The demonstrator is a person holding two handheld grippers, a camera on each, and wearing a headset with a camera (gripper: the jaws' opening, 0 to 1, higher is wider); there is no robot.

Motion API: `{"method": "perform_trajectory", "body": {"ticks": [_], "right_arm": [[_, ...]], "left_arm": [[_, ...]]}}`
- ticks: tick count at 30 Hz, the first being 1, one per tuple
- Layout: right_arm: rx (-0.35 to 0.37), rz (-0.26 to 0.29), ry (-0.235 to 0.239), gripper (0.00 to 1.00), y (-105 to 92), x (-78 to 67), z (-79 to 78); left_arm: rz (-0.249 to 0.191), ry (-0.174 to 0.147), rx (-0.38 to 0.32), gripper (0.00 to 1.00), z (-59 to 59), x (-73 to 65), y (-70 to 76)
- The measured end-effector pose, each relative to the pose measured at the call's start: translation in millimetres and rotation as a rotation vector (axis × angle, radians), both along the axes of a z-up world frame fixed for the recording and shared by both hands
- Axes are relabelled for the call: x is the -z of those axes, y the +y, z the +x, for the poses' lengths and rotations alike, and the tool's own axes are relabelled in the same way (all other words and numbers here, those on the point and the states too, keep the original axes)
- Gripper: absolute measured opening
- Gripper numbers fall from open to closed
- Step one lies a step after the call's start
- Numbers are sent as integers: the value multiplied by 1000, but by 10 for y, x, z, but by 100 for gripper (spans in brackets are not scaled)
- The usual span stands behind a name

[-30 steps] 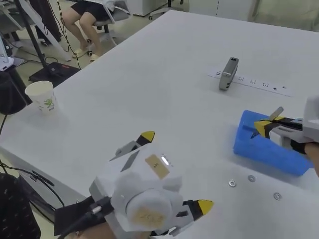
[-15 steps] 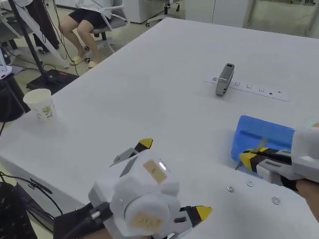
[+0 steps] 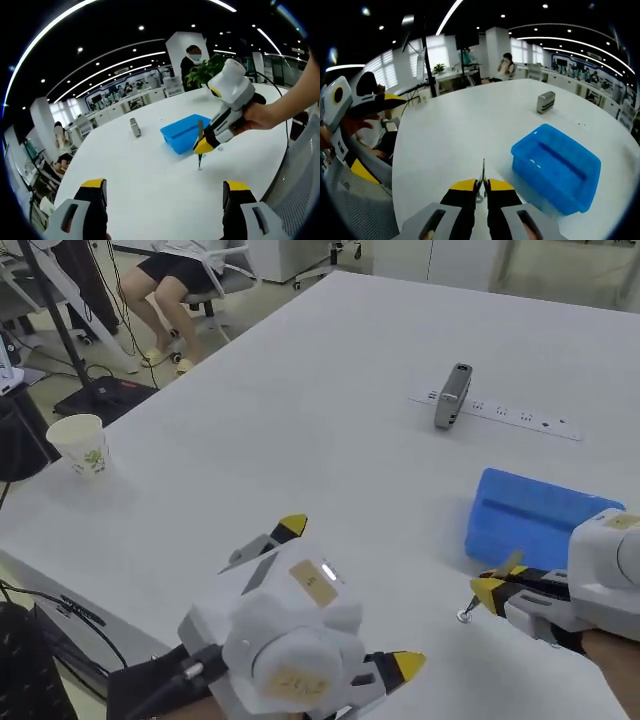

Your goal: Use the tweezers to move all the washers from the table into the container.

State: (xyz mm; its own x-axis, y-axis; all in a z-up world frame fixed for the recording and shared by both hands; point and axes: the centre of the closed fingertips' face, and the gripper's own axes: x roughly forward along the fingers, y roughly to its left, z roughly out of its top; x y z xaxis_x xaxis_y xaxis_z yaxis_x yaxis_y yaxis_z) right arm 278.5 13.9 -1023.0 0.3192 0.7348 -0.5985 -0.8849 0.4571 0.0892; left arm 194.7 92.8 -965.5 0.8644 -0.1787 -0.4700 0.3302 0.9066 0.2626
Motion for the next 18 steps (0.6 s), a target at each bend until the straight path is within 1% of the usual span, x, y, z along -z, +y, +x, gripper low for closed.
{"method": "perform_trajectory", "body": {"ticks": [4,7,8,11,14,16,18], "right_arm": [[7,7,5,4,17,0,14],[-9,-21,-14,4,24,44,2],[-12,-17,-20,4,29,36,-3],[-28,-30,-29,4,35,55,-4],[-54,-68,-65,4,32,100,-19],[-59,-69,-81,3,32,103,-14],[-51,-67,-68,3,32,93,-11]], "left_arm": [[2,1,0,99,5,0,5],[3,1,-2,99,7,2,11],[3,2,-2,99,5,4,12],[6,2,-4,99,5,6,17],[6,3,-4,99,4,10,18],[8,3,-3,98,3,13,17],[9,6,-2,98,0,18,15]]}}
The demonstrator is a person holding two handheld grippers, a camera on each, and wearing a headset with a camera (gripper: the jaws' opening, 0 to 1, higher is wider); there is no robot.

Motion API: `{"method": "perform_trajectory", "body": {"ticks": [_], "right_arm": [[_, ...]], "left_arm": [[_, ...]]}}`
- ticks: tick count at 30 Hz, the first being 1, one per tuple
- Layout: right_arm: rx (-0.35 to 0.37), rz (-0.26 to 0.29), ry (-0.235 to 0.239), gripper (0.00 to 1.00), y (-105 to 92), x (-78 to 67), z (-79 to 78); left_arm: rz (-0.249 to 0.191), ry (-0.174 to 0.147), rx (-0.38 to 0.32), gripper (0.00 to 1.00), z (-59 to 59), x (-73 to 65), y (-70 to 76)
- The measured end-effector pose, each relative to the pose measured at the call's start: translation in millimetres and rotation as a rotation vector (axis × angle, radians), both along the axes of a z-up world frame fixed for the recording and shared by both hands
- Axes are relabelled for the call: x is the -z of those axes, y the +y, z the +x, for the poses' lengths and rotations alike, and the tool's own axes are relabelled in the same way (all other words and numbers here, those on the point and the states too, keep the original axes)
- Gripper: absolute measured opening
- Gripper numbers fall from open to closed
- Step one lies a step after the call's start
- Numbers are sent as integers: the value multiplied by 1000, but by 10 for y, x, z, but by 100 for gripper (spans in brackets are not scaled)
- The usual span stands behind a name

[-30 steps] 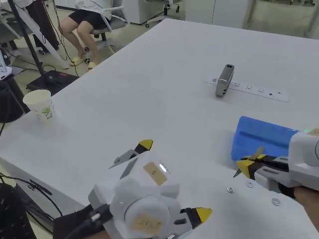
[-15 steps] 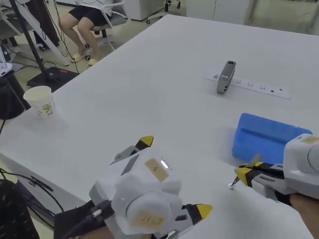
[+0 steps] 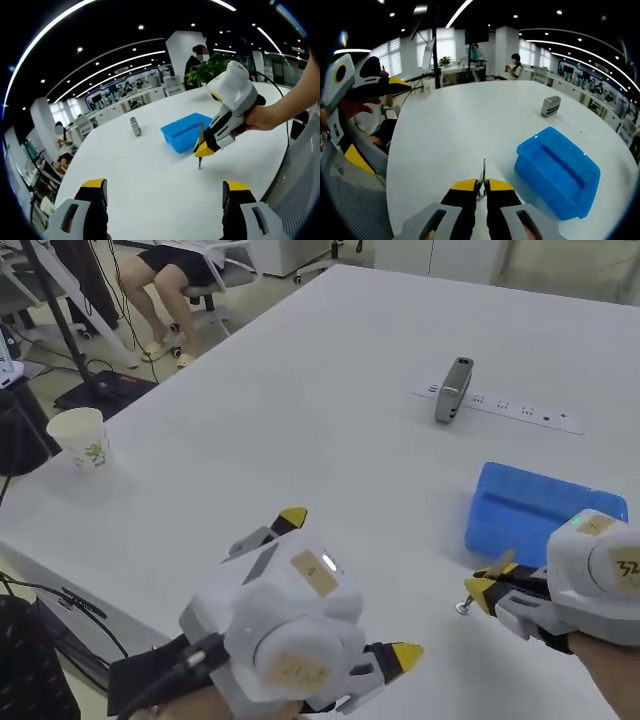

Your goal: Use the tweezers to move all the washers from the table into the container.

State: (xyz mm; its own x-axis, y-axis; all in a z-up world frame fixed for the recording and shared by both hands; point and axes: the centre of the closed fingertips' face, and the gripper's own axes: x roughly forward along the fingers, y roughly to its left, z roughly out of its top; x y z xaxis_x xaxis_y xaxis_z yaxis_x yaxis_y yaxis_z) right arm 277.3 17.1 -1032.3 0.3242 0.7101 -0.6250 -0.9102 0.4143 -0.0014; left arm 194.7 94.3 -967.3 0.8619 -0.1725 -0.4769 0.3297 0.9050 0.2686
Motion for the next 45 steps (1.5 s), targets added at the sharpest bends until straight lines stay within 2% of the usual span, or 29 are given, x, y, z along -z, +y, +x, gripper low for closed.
{"method": "perform_trajectory", "body": {"ticks": [13,22,27,33,36,40,45], "right_arm": [[5,0,35,2,-38,-1,36],[16,29,46,1,-75,-144,42],[14,25,39,1,-97,-237,-12],[25,22,37,1,-163,-330,25],[27,27,45,1,-166,-381,-8],[24,21,24,1,-185,-443,-1],[39,20,0,1,-250,-519,109]], "left_arm": [[4,-2,-2,98,-9,3,-3],[-5,-1,9,98,-15,9,-25],[-22,3,25,99,-18,5,-70],[-20,1,25,99,-14,-4,-75],[-16,1,29,99,-13,-4,-83],[-10,0,37,99,-14,-7,-100],[-16,2,38,98,-17,-4,-111]]}}
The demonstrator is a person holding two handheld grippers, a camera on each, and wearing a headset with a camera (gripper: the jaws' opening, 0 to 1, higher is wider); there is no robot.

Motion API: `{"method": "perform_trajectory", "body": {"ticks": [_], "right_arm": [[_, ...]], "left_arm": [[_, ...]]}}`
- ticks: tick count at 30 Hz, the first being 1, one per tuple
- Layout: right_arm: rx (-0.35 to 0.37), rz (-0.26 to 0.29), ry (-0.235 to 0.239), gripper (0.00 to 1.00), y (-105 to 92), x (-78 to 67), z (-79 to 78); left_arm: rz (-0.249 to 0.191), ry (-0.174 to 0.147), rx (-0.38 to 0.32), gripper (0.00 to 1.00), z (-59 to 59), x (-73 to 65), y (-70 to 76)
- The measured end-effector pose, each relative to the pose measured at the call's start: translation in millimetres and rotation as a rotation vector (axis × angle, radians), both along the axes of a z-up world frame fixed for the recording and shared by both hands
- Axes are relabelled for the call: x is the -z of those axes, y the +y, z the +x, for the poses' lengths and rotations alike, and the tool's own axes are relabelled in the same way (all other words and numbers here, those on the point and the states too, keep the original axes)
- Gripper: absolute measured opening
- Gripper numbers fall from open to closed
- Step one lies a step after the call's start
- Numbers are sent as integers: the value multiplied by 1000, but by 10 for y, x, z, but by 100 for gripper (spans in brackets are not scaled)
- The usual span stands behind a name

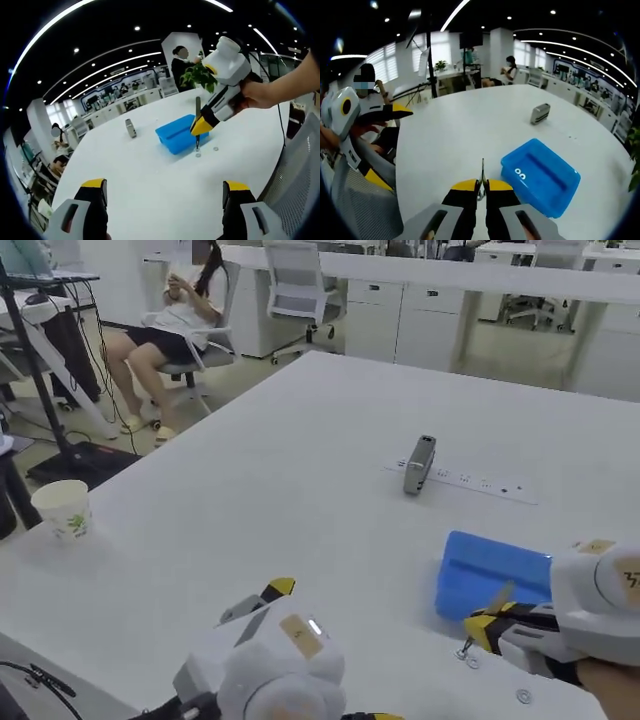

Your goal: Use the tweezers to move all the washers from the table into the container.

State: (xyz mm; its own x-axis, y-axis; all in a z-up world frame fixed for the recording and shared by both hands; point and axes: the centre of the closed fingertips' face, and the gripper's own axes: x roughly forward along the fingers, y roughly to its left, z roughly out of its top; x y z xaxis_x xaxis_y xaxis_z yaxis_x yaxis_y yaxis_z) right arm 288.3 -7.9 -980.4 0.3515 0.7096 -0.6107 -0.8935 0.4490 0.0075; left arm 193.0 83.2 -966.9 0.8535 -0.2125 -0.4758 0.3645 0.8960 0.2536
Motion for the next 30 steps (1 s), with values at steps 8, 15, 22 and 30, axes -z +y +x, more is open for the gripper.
{"method": "perform_trajectory", "body": {"ticks": [8,15,22,30], "right_arm": [[22,14,-29,1,-70,-122,185],[71,39,-67,1,-115,-226,454],[112,38,-76,1,-118,-218,626],[171,-1,-61,1,-156,1,821]], "left_arm": [[-24,-11,-34,98,4,-27,46],[-27,-6,-49,98,-2,-13,69],[-20,-5,-59,98,-6,-2,90],[-7,7,-60,98,-7,32,99]]}}
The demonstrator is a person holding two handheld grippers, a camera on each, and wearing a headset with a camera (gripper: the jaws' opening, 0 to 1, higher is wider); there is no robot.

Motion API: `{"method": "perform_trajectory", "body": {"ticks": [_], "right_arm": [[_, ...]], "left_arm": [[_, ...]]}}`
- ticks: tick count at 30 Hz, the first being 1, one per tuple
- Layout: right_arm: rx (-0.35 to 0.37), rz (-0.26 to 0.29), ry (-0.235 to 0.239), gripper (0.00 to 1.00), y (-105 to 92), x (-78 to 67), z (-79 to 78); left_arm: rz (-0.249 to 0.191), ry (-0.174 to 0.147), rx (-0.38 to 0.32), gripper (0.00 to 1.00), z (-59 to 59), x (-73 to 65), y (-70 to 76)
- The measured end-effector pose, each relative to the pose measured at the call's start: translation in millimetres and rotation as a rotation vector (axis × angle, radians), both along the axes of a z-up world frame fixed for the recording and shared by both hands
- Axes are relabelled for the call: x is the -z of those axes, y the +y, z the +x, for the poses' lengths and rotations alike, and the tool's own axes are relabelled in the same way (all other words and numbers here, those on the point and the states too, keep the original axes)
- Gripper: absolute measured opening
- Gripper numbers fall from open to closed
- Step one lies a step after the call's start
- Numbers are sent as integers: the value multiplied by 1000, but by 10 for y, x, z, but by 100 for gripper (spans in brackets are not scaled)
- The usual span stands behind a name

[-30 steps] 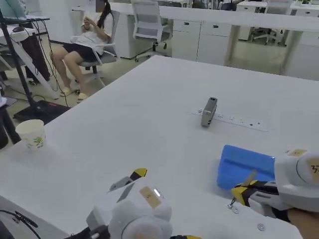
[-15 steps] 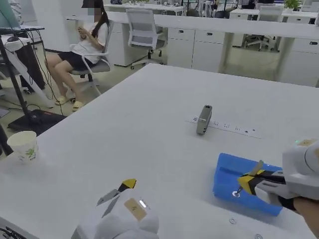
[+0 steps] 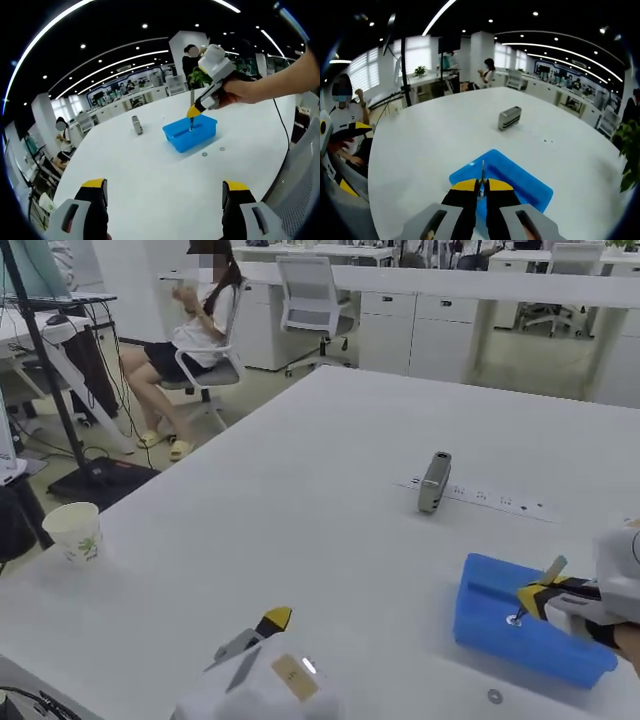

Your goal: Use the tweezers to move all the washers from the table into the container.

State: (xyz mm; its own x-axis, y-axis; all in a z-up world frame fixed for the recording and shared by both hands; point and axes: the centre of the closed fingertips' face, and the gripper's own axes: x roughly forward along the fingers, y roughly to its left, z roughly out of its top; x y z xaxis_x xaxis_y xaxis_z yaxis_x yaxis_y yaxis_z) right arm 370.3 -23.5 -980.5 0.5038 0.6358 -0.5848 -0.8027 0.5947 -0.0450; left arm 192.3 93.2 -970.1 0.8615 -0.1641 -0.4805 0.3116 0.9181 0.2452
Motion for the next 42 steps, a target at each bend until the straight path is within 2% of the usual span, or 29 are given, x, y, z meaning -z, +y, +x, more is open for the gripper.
{"method": "perform_trajectory", "body": {"ticks": [4,12,19,25,37,42], "right_arm": [[19,-10,-2,2,3,58,87],[49,-19,38,2,19,240,175],[45,-71,59,2,25,412,178],[35,-104,51,2,10,477,161],[12,-106,53,3,5,439,146],[24,-31,51,3,13,228,121]], "left_arm": [[1,4,-5,98,4,10,13],[3,13,-6,97,9,30,25],[10,14,-8,97,19,29,47],[12,22,-9,97,21,40,57],[13,24,-20,97,25,44,84],[21,22,-18,96,23,39,82]]}}
